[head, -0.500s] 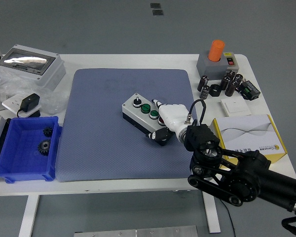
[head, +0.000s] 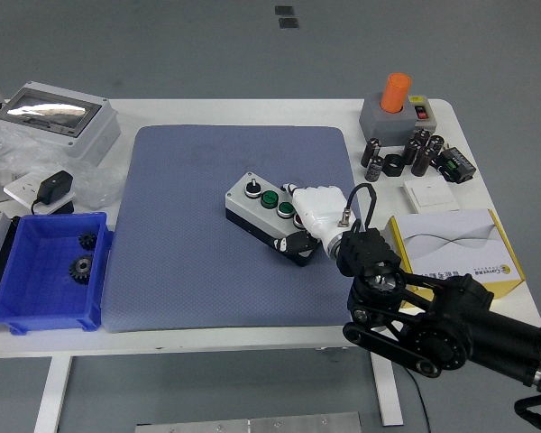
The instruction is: Pick up the button,place it on the desk,press the button,press the button
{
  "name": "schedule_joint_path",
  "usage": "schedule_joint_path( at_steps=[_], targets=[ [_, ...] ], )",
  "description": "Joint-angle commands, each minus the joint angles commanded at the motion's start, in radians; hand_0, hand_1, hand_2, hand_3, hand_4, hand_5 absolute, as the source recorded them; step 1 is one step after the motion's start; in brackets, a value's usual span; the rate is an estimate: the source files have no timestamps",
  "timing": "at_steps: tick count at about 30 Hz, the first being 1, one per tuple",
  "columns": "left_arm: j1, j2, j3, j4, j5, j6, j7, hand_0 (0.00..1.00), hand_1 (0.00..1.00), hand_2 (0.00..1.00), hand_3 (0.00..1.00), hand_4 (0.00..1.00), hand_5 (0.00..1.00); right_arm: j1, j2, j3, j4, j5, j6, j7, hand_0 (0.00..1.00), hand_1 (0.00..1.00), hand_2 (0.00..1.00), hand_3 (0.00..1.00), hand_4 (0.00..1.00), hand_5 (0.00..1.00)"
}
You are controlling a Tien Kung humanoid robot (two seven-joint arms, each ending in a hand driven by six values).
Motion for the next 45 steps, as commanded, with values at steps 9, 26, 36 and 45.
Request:
schedule_joint_path(
  at_steps=[9,26,36,45],
  targets=[
    [0.002,0.001,-0.003,0.003,0.004,-0.001,-0.013,0.703,0.688,0.682,0.832,0.639,0.914,-0.006,-0.001,0.006,-0.003,-0.017,-0.024,0.013,0.056,0.245,0.335,0.446,0.497,0.104],
    [0.003,-0.001,-0.005,0.003,0.007,0.002,-0.016,0.703,0.686,0.680,0.831,0.641,0.913,-0.023,0.000,0.023,-0.015,-0.021,-0.092,0.056,0.049,0.236,0.328,0.412,0.404,0.002],
    [0.003,-0.002,-0.004,0.002,0.006,0.004,-0.015,0.702,0.686,0.680,0.830,0.643,0.913,-0.023,0.001,0.032,-0.014,-0.024,-0.134,0.083,0.046,0.236,0.336,0.410,0.375,0.002],
    [0.002,0.001,-0.004,0.001,0.006,0.006,-0.015,0.702,0.686,0.680,0.830,0.644,0.912,-0.019,-0.001,0.037,-0.011,-0.032,-0.154,0.099,0.047,0.234,0.336,0.409,0.374,0.002]
  ],
)
